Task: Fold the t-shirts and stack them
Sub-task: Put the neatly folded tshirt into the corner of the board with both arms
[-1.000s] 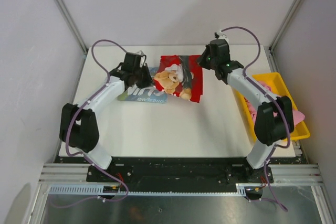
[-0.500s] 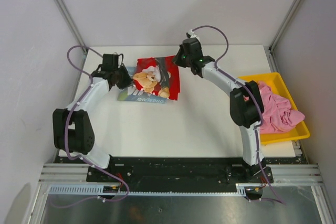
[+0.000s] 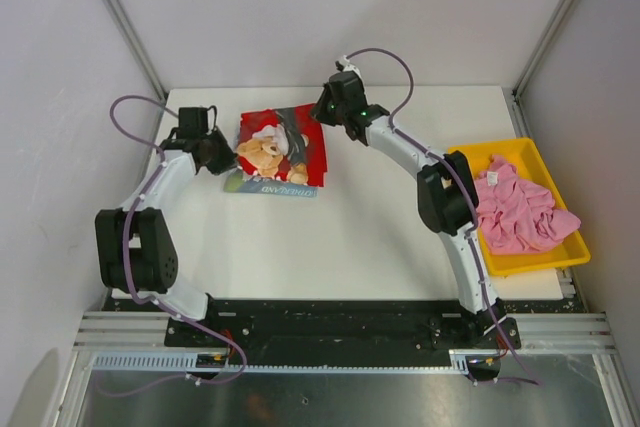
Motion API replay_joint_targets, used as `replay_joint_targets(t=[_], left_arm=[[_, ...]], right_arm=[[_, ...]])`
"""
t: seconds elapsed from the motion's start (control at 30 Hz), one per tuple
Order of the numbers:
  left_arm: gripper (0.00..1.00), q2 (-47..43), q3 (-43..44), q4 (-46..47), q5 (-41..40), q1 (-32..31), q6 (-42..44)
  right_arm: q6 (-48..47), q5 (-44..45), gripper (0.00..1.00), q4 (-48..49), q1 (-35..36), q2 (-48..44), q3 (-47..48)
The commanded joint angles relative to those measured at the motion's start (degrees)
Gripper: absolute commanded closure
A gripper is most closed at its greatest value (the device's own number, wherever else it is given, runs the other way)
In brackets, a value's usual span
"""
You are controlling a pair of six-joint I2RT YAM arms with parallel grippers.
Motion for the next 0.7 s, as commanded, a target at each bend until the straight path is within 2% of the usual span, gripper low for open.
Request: replay_joint_targets(t=[0.0, 0.67], left_arm=[[1.0, -1.97, 0.06, 0.35, -0.95, 2.58, 1.86], [1.0, 1.78, -0.88, 0.43, -0.56, 5.38, 2.27]], right_arm=[[0.88, 0.57, 1.0, 2.08, 0.05, 1.47, 5.11], [0.94, 0.46, 1.0, 0.08, 0.19, 4.8, 7.77]])
